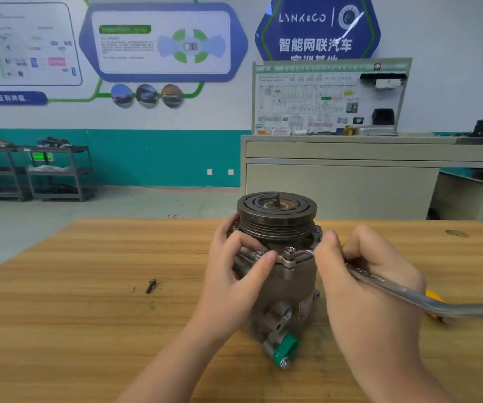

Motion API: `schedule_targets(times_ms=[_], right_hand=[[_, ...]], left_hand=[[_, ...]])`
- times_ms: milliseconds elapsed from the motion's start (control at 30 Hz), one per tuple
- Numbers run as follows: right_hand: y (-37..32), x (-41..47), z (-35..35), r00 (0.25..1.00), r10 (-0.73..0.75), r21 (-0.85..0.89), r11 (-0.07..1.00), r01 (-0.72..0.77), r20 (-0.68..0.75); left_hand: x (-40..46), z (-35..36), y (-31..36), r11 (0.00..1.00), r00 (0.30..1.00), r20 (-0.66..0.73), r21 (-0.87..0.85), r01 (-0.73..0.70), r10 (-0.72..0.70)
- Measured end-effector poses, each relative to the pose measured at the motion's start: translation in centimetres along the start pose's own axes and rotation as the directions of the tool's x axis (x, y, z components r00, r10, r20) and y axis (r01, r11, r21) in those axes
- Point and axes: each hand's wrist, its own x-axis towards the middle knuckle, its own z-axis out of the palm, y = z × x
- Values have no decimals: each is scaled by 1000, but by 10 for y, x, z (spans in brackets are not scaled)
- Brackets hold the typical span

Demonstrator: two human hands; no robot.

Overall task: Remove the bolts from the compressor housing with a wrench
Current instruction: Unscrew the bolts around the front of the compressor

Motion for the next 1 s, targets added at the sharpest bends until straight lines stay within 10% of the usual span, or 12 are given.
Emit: schedule_targets(times_ms=[133, 233, 367, 533, 733, 1000], right_hand=[[18, 8, 3, 994, 105, 210, 973, -97, -25], [32, 34, 5, 904, 330, 515, 744, -427, 272], [46, 67, 6, 738, 348, 515, 546, -661, 579], [53, 64, 8, 834, 267, 714, 431, -552, 484], [56, 44, 8, 981, 194, 590, 794, -144, -21], [58, 38, 8, 980, -60, 300, 947, 116, -191]], left_hand=[[17, -17, -1, 996, 988, 141, -57, 72, -64], [31, -28, -2, 984, 954, 278, -99, 148, -116], [36, -33, -8, 972, 942, 306, -143, 188, -137], [33, -34, -16, 980, 953, 281, -121, 155, -116], [24, -29, -13, 989, 972, 206, -68, 129, -113], [-1, 8, -7, 994, 993, -121, 110, 8, 5]])
